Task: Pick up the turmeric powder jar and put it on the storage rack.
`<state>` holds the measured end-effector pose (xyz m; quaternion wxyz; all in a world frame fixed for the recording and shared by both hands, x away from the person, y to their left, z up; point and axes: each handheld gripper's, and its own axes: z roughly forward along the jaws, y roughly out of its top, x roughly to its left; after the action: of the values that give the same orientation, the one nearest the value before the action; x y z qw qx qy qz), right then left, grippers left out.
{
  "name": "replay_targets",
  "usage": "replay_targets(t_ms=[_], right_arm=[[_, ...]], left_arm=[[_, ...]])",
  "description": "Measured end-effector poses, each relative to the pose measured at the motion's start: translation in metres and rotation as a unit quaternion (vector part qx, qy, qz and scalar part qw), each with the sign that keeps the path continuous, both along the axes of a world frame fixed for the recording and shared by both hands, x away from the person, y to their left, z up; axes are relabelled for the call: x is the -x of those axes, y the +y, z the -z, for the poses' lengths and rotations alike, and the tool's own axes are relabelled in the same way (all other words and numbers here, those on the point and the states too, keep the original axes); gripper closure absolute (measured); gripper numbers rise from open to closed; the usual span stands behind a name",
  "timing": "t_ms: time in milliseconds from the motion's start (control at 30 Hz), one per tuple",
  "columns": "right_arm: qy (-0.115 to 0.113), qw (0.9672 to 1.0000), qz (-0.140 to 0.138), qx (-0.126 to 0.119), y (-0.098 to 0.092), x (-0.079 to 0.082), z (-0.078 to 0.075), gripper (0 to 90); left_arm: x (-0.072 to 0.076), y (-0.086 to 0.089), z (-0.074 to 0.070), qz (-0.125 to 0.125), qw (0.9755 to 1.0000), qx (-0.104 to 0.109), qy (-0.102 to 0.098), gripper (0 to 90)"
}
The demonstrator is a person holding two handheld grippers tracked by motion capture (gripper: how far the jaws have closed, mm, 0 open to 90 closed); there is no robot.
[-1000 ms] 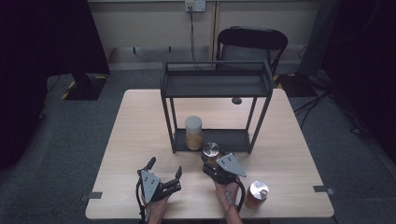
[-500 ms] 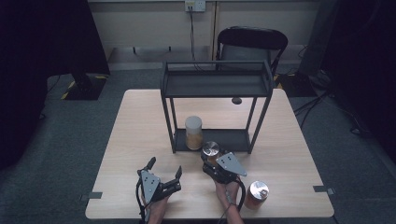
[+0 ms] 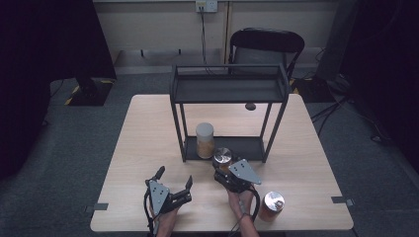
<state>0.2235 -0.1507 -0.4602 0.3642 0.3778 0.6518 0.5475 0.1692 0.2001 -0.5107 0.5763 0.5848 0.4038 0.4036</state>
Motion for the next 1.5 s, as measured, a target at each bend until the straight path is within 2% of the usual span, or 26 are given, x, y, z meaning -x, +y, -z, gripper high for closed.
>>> replay_targets(t_ms=[200,300,433,567,1000,1500], right_arm=[[0.001,1.0000,0.000,0.000,0.000,-0.002,-0.002,35.0],[0.003,0.9999,-0.001,-0.012,-0.003,-0.004,-0.003,34.9],[0.003,0.9998,0.004,-0.017,-0.005,-0.005,-0.005,35.0],[-0.002,1.0000,0.005,-0.007,-0.003,-0.006,-0.008,35.0],[-0.006,0.9999,0.008,-0.004,-0.003,-0.014,-0.017,35.0],[-0.006,0.9997,0.023,-0.007,-0.002,-0.022,-0.015,34.9]], left_arm=[[0.000,0.000,0.000,0.000,1.0000,0.000,0.000,2.0],[0.000,0.000,0.000,0.000,1.0000,0.000,0.000,2.0],[0.000,0.000,0.000,0.000,1.0000,0.000,0.000,2.0],[0.000,0.000,0.000,0.000,1.0000,0.001,0.000,2.0],[0.000,0.000,0.000,0.000,1.0000,0.000,-0.001,2.0],[0.000,0.000,0.000,0.001,1.0000,0.000,-0.001,2.0]])
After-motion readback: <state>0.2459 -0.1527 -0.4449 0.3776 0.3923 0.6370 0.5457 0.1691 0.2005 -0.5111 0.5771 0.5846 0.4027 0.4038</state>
